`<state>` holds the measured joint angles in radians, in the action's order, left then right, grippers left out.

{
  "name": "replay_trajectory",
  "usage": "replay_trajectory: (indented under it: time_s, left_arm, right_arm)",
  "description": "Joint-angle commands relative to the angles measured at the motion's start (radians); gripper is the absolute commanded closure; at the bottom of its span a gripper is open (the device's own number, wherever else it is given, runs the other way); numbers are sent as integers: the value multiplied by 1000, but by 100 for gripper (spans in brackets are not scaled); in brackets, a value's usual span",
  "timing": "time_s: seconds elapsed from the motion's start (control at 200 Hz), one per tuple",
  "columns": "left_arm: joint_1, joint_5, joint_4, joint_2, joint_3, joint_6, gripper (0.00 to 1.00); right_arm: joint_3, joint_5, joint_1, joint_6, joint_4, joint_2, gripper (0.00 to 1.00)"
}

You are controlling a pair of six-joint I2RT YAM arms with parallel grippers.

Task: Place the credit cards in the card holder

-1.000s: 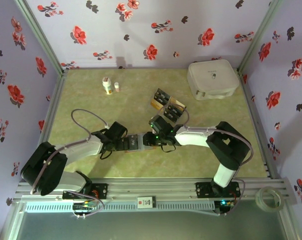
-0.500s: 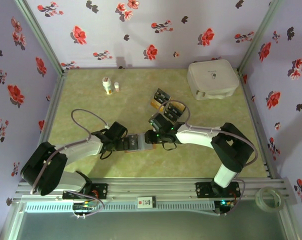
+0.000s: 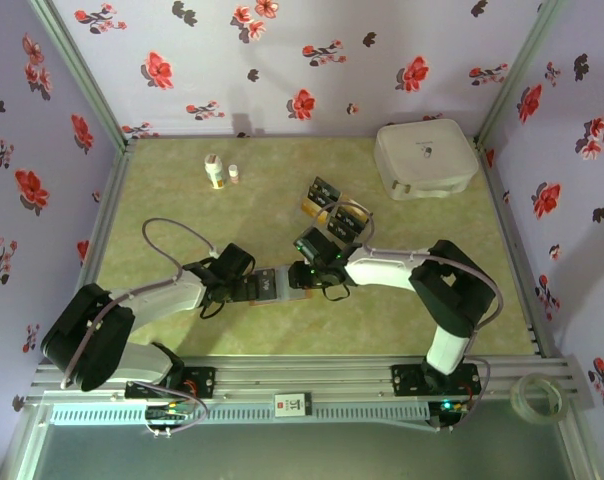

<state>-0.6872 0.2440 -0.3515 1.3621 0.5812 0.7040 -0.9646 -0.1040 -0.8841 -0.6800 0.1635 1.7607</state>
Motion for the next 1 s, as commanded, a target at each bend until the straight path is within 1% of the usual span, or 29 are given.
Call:
replay_trajectory:
  time_s: [0.0, 0.43, 0.76, 0.89, 0.995]
  left_arm:
    - [-5, -27, 34, 30, -39, 9, 0]
    - [-5, -26, 40, 28, -47, 15, 0]
    - [-6, -26, 35, 11, -51, 15, 0]
    - [-3, -9, 6, -32, -44, 15, 0]
    - [4, 26, -38, -93, -36, 22, 0]
  right_arm:
    - [-29, -18, -16, 11, 6, 40, 60]
    - [-76, -56, -52, 1, 12, 39, 62]
    - [-63, -120, -54, -66, -77, 1, 62]
    - [-67, -138, -56, -95, -112, -7, 62]
    - [-80, -141, -64, -105, -121, -6, 62]
